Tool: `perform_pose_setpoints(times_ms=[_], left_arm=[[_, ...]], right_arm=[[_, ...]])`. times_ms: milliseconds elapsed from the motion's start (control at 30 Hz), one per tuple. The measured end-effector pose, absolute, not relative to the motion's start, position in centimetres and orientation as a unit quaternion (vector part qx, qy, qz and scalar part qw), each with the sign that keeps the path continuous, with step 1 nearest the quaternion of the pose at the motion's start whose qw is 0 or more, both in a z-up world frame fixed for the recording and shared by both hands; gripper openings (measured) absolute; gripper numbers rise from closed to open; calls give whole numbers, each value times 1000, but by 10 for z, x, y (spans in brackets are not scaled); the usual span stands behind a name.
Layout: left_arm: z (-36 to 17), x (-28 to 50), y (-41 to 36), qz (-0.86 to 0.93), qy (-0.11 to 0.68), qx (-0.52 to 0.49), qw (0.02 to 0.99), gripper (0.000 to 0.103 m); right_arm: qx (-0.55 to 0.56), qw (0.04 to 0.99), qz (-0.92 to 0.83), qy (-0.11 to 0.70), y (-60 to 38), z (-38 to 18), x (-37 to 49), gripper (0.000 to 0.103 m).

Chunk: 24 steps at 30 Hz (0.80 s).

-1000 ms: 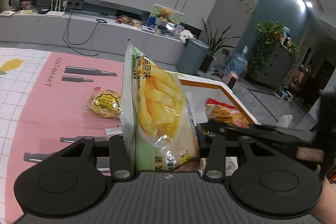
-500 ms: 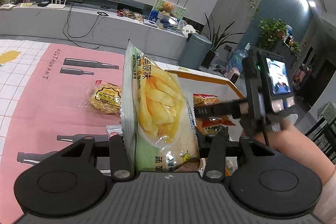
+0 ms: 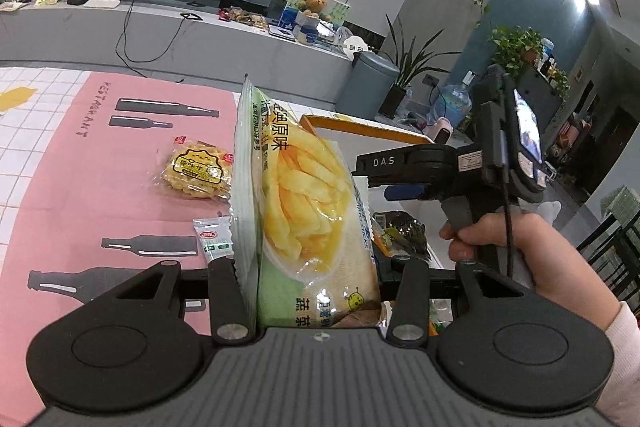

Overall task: Organize snacks
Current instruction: 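Open the right tool dropping the stick bag while the left tool lowers the chip bag into the box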

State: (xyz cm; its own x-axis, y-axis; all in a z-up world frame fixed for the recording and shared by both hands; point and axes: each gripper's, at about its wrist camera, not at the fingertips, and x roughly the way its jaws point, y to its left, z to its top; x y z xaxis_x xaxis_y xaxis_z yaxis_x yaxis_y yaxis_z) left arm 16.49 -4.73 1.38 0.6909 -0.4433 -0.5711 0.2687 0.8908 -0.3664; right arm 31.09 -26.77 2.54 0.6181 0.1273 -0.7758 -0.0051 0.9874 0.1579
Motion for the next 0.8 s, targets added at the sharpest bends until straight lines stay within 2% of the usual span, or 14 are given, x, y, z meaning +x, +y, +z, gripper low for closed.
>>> perform_pose_setpoints(times_ms=[367,800], left_arm=[[41,156,-79,-183,332,-107,919,50],[63,166,-126,-176,317,-92,928,50]], right_arm=[[42,887,131,441,-268,42,272,57],[53,890,164,423,-329,68,243,61]])
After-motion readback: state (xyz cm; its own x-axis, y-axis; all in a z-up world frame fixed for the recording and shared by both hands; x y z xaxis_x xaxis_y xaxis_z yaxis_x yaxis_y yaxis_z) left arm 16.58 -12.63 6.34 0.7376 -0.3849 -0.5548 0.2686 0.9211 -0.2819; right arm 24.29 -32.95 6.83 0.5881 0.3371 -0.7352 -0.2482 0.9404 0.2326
